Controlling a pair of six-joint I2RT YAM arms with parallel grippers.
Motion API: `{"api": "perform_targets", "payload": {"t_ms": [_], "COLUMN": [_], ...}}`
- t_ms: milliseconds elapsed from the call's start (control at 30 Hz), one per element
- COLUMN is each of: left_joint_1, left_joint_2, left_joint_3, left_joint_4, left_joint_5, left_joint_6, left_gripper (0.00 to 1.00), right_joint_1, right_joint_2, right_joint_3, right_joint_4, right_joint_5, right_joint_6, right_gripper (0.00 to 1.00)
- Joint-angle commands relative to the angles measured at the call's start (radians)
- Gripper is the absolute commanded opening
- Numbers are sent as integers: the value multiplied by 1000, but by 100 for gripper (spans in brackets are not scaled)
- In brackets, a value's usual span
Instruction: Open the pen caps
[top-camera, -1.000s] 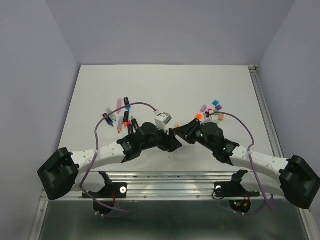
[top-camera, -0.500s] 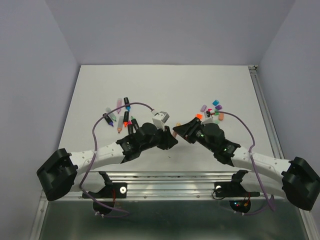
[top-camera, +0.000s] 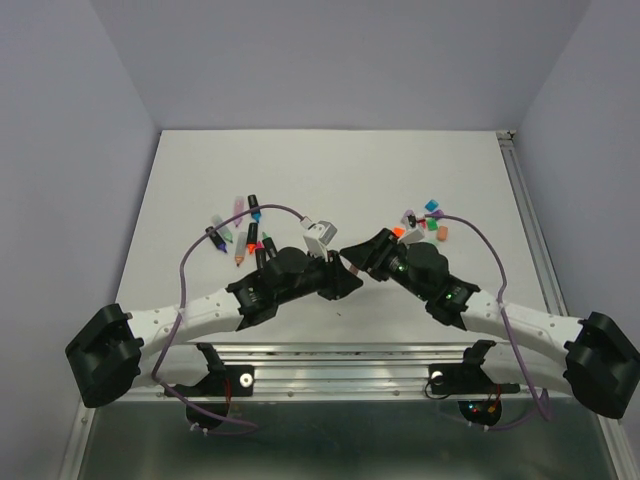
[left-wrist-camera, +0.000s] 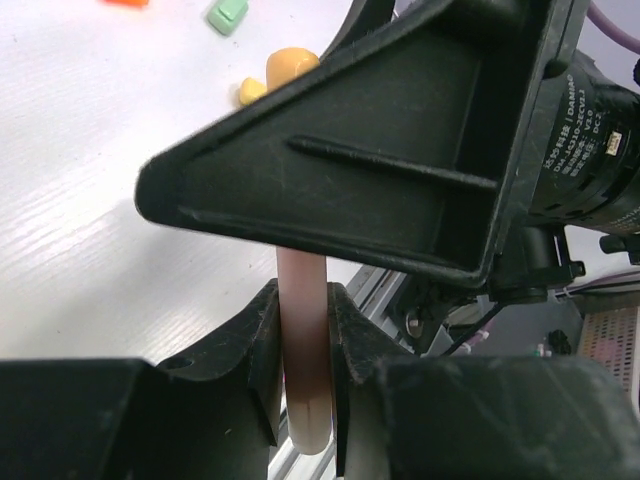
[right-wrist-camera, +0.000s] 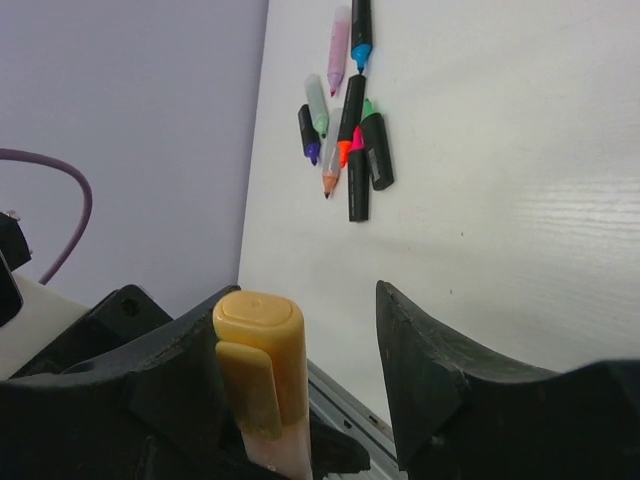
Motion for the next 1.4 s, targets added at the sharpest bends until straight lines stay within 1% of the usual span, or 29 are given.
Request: {"api": "perform_targets", "payload": {"t_ms": [0,67,167,200,300,533,567,600,700,767,900,967,1000,1033,1067,1100,1133,1167,1233,1267,1300,1367], "left_joint_1": [-9,-10,-9,-10,-12,-12,-12,-10,-12,-12,-15,-19,-22,-27,-41,-50,-61,-97,-136,-157,-189,-208], "left_joint_2": [-22,-24,-21,-21,-19,-16,-14,-14,-7,-4,-7,-11,-20,-27,-34,-53,-53,-74,-105,-113,-120,-146], "left_joint_3": [-6,-6,-1,1,2,14,14,14,16,21,10,-4,-21,-30,-51,-64,-76,-99,-120,-127,-142,-157], "left_joint_4": [56,38,15,13,9,1,1,0,-6,-14,-22,-22,-23,-23,-23,-25,-26,-29,-40,-57,-65,-74], "left_joint_5": [11,-12,-32,-34,-41,-54,-55,-58,-64,-63,-52,-40,-26,-21,-8,2,14,17,6,2,-21,-37], "left_joint_6": [-19,-23,-26,-25,-31,-42,-43,-43,-45,-42,-46,-64,-87,-101,-117,-133,-156,-195,-235,-248,-279,-302], "left_gripper": [0,0,0,0,0,0,0,0,0,0,0,0,0,0,0,0,0,0,0,0,0,0], "right_joint_1": [6,6,8,8,6,8,10,16,25,25,26,25,25,23,20,10,-4,-39,-94,-133,-203,-253], "right_joint_2": [8,8,5,5,9,23,23,22,23,29,54,83,116,132,156,199,200,245,284,316,333,359], "right_joint_3": [102,134,161,165,175,172,169,166,168,189,218,247,281,305,330,394,424,448,502,516,523,545], "right_joint_4": [-18,-68,-102,-107,-114,-159,-153,-153,-153,-194,-223,-268,-287,-344,-373,-407,-450,-490,-498,-490,-476,-462], "right_joint_5": [97,160,189,191,166,133,131,145,185,226,300,346,413,471,593,646,691,764,792,777,756,740], "right_joint_6": [-64,-87,-104,-104,-106,-69,-72,-69,-74,-81,-86,-106,-112,-123,-132,-152,-161,-185,-212,-222,-241,-249], "right_gripper": [61,61,61,61,53,47,45,35,14,13,1,1,1,1,1,1,1,1,1,1,1,1]}}
